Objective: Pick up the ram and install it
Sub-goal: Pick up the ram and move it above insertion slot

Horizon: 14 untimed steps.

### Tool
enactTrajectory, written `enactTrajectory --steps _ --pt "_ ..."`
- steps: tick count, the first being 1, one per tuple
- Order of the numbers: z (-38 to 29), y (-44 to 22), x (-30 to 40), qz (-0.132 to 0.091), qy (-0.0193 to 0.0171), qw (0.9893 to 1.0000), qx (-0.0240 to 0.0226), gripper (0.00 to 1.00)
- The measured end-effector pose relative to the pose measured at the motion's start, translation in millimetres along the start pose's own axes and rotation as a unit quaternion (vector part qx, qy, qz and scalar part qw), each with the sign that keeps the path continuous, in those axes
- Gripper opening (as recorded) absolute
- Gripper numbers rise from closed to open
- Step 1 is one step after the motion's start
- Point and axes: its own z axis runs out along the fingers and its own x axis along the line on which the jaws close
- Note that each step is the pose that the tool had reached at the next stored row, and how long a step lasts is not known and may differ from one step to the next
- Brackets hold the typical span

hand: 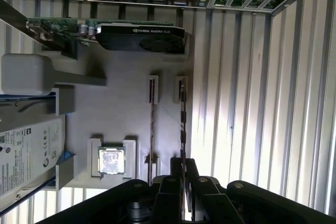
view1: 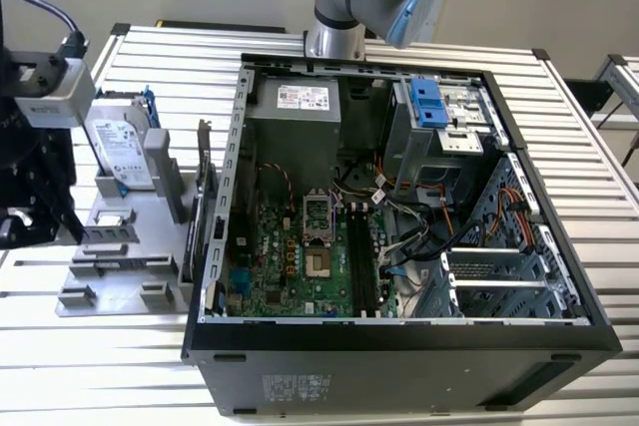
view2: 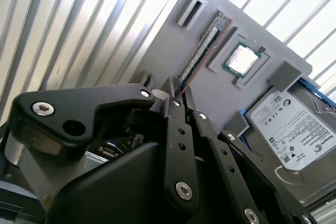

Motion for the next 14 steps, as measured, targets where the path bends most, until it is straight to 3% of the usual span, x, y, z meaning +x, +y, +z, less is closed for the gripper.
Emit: enactTrajectory --steps 14 --pt "-13.1 -0.1 0.2 0.000 0.0000 1.0000 0.0000 0.00"
